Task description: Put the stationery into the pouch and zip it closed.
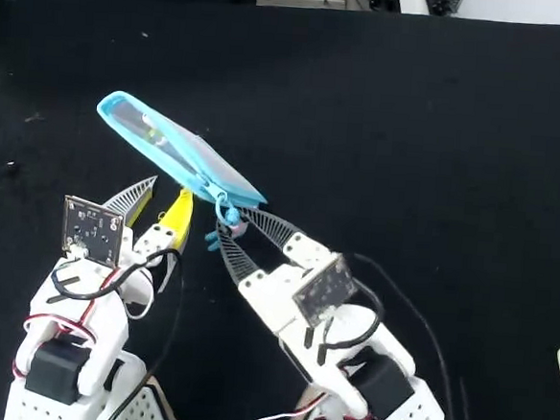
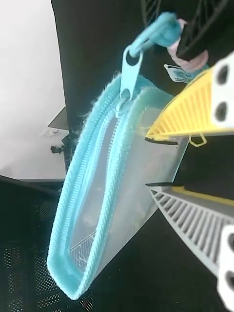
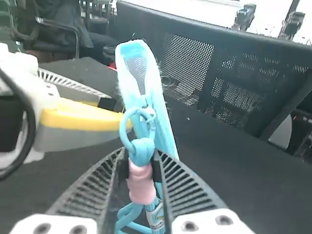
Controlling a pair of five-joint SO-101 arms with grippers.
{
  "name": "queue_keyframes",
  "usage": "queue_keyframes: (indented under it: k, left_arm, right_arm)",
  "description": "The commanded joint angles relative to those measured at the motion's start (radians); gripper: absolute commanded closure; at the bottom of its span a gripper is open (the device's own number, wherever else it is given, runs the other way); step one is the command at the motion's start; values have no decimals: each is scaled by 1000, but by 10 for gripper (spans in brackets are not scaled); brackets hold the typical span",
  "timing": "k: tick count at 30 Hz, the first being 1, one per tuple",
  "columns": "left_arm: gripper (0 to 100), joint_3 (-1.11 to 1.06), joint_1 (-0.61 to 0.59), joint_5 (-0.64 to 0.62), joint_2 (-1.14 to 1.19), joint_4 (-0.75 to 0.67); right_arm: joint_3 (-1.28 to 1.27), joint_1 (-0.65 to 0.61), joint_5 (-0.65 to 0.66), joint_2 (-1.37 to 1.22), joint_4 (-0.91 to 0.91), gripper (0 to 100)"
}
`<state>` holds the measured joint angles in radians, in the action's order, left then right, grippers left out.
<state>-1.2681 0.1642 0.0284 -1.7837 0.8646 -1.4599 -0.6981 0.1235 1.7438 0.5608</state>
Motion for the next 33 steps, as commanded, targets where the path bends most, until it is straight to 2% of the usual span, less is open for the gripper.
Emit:
queue_keyframes:
  k: [1,6,10,14,22,28,33]
  left_arm:
    - [837,21,13,-8,8,-17]
    - [837,21,13,-8,8,-9]
    - [837,74,13,-8,8,74]
    - [837,130,13,-8,8,147]
    - [837,140,13,-8,8,153]
    - [837,153,12,-8,8,147]
    - [836,160,13,-8,8,167]
  right_arm:
    - [82,-9,63,-18,6,988]
    - [236,-8,92,-176,48,988]
    - [369,-8,95,-351,52,988]
    - [476,-8,166,-493,54,988]
    - [723,43,221,-639,255,988]
    - [806,46,384,-765,261,988]
    - [835,46,394,-883,222,988]
